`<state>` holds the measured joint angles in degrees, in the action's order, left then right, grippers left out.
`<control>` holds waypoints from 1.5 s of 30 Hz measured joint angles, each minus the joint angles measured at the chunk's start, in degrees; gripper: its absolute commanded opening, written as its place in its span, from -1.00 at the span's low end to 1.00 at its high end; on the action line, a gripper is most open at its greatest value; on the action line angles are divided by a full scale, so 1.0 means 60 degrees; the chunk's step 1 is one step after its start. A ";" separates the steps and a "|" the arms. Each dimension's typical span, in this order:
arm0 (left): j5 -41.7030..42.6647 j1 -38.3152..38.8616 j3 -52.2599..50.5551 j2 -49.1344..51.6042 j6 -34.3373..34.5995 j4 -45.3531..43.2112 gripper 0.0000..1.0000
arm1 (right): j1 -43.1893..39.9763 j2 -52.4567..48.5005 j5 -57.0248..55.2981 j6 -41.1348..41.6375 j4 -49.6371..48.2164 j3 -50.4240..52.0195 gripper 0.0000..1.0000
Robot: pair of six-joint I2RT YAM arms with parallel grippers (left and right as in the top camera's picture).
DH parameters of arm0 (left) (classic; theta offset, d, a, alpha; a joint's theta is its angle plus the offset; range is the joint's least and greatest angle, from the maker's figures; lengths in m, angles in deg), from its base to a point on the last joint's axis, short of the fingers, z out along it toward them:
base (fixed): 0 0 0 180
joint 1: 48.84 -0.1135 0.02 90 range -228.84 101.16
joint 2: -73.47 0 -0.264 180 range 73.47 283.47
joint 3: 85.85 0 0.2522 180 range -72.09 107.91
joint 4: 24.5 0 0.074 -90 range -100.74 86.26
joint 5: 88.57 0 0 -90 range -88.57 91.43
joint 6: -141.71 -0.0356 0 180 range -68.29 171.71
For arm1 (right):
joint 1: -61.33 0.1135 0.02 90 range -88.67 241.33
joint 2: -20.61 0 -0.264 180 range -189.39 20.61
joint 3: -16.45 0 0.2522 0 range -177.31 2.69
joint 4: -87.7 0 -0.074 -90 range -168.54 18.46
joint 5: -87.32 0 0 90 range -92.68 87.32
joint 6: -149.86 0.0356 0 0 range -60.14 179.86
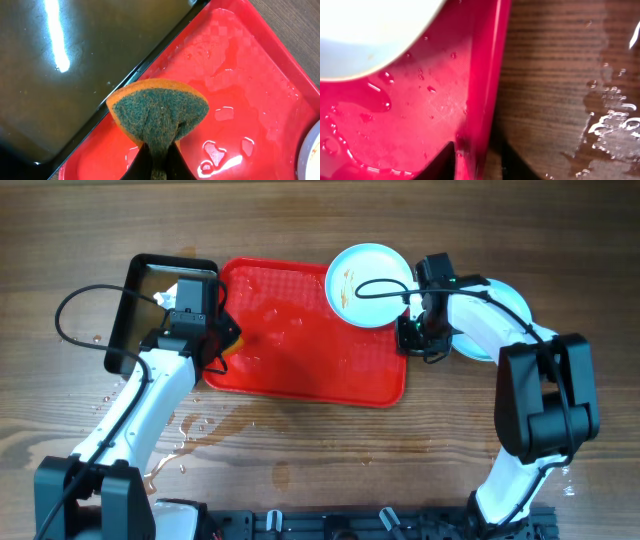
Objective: Clean dirty plates on tray and stack at the side
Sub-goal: 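Move the right gripper back to the last plate on the red tray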
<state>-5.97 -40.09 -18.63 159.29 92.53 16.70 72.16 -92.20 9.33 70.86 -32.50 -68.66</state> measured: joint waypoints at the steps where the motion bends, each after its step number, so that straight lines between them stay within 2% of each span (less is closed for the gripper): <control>1: 0.0000 0.0000 0.0000 0.0000 0.0000 -0.0004 -0.92 | 0.0000 -0.0004 0.0025 0.0018 -0.0076 0.0004 -0.91; 9: 0.0000 0.0000 0.0000 0.0000 0.0000 0.0000 -0.92 | -0.0051 -0.0007 -0.0149 0.0040 -0.0408 0.0000 -0.90; 22: 0.0000 0.0004 0.0000 0.0000 0.0000 0.0000 -0.92 | -0.0087 0.0018 -0.0958 -0.0889 -0.1268 0.0000 -0.91; 23: 0.0000 0.0000 0.0000 0.0000 0.0000 0.0000 -0.92 | -0.0087 0.0018 -0.0976 -0.0922 -0.1271 -0.0004 -0.88; 25: 0.0000 0.0000 0.0000 0.0000 0.0000 0.0000 -0.92 | -0.0087 0.0018 -0.0976 -0.0965 -0.1253 -0.0011 -0.62; 28: 0.0000 0.0000 0.0000 0.0000 0.0000 0.0000 -0.92 | -0.0084 0.0018 -0.1024 -0.1202 -0.0812 -0.0095 -0.34; 30: 0.0000 0.0000 0.0004 0.0000 -0.0004 0.0004 -0.92 | -0.0087 0.0018 -0.1013 -0.1319 -0.0430 -0.0175 -0.24; 34: 0.0000 0.0000 0.0000 0.0000 0.0000 0.0007 -0.92 | -0.0135 0.0011 -0.0342 -0.1111 0.0481 -0.1413 -0.22; 38: 0.0000 0.0000 0.0000 0.0000 0.0000 0.0000 -0.92 | -0.0087 0.0113 0.0331 -0.0244 -0.0284 -0.2364 -0.22; 45: 0.0066 0.0000 0.0000 0.0000 -0.0004 0.0004 -0.92 | 0.0619 -0.0328 0.0579 0.1224 -0.1173 -0.2415 -0.21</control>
<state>-5.57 -40.09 -18.63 159.29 92.51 16.73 75.88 -94.17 12.81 78.20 -39.54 -83.15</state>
